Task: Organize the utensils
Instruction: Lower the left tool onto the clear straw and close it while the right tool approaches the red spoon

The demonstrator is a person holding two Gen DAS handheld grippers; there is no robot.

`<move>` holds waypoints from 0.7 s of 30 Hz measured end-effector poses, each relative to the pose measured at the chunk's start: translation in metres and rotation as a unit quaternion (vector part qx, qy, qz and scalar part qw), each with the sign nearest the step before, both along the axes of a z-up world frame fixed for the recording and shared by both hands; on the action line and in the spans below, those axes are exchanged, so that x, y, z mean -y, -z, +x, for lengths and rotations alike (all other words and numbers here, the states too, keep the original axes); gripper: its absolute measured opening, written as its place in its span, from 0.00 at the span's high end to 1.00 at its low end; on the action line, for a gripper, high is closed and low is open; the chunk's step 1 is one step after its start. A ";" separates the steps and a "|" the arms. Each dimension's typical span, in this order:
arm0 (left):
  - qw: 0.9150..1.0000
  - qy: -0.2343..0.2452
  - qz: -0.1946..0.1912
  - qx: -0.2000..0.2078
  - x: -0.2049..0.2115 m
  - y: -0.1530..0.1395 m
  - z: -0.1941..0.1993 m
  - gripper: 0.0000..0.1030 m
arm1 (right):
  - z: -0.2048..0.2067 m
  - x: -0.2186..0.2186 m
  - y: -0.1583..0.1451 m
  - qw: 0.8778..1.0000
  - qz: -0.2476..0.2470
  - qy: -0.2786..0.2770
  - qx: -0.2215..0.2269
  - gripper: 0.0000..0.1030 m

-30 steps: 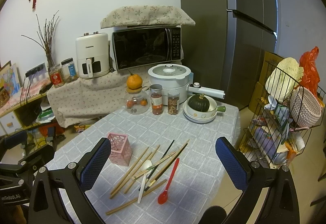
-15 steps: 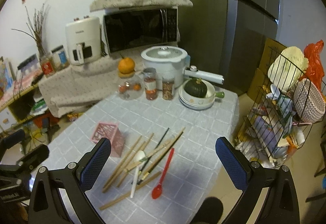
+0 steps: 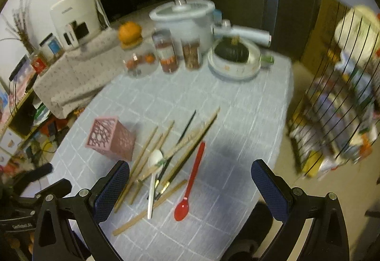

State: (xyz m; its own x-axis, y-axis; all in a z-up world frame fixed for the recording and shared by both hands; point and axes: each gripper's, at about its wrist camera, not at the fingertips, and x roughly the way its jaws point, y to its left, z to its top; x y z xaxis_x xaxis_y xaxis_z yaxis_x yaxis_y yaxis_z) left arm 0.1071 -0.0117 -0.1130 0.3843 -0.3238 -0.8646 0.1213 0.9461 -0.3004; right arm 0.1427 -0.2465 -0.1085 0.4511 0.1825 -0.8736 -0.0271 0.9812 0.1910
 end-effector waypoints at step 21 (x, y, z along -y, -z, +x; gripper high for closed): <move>0.981 0.144 0.092 -0.092 0.118 0.108 0.113 0.83 | 0.045 0.069 0.092 0.988 0.064 0.048 -0.132 0.22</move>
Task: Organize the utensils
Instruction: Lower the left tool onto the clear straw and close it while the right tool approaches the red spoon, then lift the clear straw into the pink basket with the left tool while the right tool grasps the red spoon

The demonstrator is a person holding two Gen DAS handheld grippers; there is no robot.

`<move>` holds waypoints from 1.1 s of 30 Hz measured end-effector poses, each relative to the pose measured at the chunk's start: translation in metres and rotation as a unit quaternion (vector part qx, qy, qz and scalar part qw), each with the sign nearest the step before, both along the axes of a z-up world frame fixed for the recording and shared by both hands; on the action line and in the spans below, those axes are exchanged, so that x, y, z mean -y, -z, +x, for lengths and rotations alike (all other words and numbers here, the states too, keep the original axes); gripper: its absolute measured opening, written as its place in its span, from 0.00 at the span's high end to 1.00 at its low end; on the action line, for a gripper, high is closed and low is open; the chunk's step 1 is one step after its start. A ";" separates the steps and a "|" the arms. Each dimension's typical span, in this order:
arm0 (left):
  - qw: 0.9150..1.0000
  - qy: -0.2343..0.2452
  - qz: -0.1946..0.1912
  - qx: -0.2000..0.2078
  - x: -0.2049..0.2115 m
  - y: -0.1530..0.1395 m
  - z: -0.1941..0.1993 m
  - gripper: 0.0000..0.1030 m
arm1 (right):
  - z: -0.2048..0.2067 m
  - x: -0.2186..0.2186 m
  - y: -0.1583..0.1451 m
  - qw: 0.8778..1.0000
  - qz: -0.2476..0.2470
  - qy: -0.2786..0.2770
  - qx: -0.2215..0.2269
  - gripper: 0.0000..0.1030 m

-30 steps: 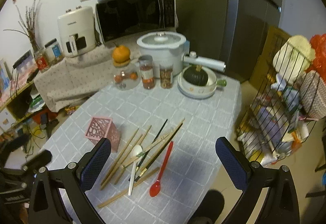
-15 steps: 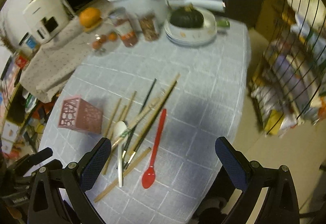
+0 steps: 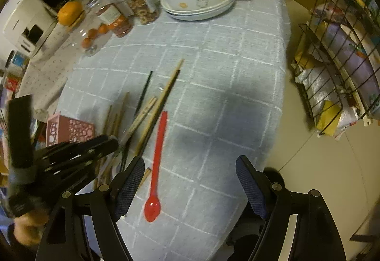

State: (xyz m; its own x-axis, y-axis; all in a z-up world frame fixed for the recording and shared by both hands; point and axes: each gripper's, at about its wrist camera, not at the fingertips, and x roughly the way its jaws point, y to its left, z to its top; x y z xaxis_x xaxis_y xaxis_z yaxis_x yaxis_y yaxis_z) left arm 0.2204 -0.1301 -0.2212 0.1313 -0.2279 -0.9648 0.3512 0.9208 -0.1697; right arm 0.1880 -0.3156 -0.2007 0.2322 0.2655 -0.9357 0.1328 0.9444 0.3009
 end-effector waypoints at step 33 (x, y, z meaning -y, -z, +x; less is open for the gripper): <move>0.995 -0.026 -0.049 0.087 -0.064 -0.086 -0.058 0.90 | 0.021 -0.028 0.029 0.998 0.053 -0.017 -0.017 0.36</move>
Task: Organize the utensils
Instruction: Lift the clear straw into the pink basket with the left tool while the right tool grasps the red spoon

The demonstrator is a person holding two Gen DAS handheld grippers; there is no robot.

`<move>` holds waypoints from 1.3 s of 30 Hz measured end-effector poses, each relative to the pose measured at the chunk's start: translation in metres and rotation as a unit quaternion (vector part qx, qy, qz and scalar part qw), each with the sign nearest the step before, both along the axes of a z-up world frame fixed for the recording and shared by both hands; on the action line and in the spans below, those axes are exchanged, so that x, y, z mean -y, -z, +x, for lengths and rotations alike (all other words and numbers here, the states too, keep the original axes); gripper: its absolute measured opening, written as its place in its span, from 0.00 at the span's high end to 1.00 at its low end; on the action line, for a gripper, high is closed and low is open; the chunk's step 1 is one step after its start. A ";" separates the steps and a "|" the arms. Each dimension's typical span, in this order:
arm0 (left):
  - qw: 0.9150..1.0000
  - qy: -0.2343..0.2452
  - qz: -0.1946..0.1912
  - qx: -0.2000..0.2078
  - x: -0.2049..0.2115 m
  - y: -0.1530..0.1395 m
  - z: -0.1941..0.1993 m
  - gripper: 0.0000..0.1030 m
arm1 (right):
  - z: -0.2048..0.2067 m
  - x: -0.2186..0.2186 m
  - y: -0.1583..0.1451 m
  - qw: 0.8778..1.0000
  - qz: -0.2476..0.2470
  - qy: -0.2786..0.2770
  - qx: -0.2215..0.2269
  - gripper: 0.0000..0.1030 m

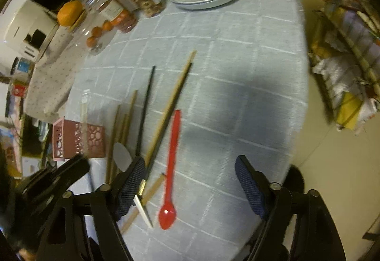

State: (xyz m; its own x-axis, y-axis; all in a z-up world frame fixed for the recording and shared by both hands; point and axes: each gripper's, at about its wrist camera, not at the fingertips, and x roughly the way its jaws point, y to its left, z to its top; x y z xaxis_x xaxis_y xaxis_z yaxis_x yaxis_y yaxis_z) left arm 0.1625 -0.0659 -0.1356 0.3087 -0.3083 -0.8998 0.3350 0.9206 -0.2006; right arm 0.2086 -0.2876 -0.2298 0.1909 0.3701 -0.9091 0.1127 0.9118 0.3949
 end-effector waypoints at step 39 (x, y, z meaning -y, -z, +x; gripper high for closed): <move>0.910 -0.198 -0.078 0.356 -0.071 -0.053 -0.014 0.90 | 0.007 -0.049 -0.036 0.992 -0.079 -0.007 0.102 0.90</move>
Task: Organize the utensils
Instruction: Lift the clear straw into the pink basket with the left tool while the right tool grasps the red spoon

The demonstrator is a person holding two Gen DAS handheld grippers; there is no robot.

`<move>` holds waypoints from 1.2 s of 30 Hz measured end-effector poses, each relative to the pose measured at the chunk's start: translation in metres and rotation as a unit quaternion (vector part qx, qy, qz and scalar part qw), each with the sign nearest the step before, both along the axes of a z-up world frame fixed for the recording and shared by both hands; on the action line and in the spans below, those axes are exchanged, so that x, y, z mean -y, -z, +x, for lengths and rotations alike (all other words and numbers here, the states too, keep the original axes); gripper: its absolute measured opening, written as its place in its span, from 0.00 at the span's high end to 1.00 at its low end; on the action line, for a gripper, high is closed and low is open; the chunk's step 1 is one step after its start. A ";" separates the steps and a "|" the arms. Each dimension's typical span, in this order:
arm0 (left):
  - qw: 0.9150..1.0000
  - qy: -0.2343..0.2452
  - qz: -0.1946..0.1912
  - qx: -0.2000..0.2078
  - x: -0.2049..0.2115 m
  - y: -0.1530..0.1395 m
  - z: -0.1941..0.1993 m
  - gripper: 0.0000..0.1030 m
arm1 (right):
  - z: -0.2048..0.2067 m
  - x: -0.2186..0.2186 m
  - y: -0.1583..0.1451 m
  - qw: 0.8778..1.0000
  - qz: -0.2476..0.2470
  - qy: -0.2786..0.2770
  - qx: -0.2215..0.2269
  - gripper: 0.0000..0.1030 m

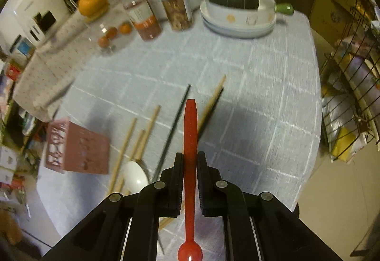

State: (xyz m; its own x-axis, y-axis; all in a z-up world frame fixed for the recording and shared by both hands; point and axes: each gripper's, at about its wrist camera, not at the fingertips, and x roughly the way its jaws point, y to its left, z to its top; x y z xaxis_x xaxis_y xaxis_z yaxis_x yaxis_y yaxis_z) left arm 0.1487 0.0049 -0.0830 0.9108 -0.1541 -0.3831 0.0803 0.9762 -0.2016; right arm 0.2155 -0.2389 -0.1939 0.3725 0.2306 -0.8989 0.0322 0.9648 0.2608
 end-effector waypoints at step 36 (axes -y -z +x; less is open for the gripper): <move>0.964 -0.052 0.065 -0.253 -0.048 0.016 -0.020 0.35 | -0.023 -0.079 -0.119 0.961 0.108 0.003 0.255 0.90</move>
